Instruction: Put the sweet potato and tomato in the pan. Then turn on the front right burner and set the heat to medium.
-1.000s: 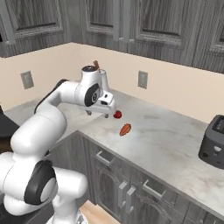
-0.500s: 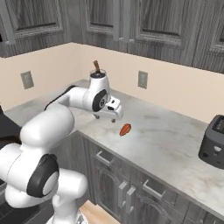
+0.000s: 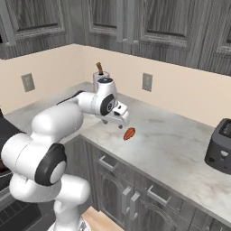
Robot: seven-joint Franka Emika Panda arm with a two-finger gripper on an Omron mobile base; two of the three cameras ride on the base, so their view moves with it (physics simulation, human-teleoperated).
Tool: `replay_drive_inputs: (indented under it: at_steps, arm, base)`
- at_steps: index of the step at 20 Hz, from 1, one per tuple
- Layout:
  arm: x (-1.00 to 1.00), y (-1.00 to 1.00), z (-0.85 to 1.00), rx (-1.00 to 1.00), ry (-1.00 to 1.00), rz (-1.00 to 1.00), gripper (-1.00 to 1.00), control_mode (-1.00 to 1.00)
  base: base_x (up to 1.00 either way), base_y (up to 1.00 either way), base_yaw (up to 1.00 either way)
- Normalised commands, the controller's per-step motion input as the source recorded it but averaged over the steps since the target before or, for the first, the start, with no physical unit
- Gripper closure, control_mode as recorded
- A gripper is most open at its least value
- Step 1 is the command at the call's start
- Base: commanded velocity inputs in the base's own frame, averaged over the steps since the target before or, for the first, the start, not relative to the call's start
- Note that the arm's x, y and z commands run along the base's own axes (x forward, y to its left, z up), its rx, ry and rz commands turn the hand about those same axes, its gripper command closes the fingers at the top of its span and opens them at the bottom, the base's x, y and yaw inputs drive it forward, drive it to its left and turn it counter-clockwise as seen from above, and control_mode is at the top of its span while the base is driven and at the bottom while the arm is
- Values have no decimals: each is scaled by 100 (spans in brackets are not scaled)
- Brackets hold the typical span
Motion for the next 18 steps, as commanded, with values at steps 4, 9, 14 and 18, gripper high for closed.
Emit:
replay_drive_inputs:
  at_steps: [4,9,14,18]
  arm:
    - [16,-20,-22,0,2,-8,-100,-100]
    - [18,-10,-23,0,2,-6,-100,-100]
    - [27,0,-23,0,0,-3,-100,-100]
    - [31,-1,-24,0,0,-1,-100,-100]
  base:
    - [0,0,0]
    - [0,0,0]
    - [0,0,0]
    - [0,0,0]
